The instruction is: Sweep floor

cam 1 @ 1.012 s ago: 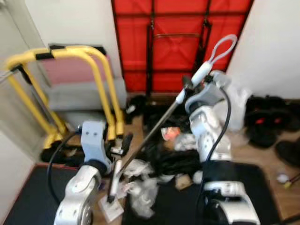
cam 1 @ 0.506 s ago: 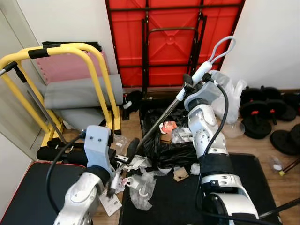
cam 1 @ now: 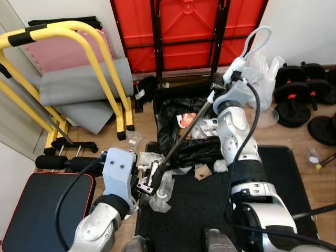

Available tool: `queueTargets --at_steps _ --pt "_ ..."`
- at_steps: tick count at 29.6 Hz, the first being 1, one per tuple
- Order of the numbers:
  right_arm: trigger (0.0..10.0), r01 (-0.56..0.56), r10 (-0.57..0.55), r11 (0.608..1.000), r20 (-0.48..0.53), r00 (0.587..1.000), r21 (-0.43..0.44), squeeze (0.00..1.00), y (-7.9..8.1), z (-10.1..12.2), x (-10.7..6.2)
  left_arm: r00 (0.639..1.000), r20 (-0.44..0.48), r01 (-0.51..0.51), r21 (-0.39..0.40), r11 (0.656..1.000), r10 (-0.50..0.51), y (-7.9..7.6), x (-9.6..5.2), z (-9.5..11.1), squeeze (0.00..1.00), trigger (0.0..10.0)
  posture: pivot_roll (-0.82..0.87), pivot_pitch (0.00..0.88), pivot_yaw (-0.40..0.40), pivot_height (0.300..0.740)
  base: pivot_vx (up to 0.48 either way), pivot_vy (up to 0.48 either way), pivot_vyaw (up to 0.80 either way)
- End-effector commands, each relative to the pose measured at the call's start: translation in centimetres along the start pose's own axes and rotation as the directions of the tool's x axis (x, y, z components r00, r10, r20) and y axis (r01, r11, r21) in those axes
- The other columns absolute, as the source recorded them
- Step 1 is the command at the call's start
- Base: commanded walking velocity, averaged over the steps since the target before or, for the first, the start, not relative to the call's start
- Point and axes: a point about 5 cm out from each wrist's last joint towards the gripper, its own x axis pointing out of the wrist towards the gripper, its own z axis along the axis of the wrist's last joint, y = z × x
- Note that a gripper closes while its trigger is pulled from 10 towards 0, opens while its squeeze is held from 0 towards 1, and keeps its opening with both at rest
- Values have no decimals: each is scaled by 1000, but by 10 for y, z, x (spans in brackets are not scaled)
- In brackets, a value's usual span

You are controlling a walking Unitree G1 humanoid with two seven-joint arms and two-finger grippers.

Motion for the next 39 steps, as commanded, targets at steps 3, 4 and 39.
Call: queueTargets --at_steps 3,4,39 --pt "10000 -76 73 996 -58 996 -43 0 20 -9 -6 999 -41 21 -5 1000 -21 -2 -5 -4 0 10000 -42 315 37 740 0 0 0" --pt "10000 -76 73 996 -58 996 -43 0 20 -9 -6 999 -41 21 -5 1000 -21 -2 -5 -4 0 10000 -42 315 37 740 0 0 0" --pt "10000 -225 163 940 -245 956 -255 0 37 59 1 997 -48 52 -67 996 -56 -7 3 -4 0 10000 -98 295 23 740 0 0 0"
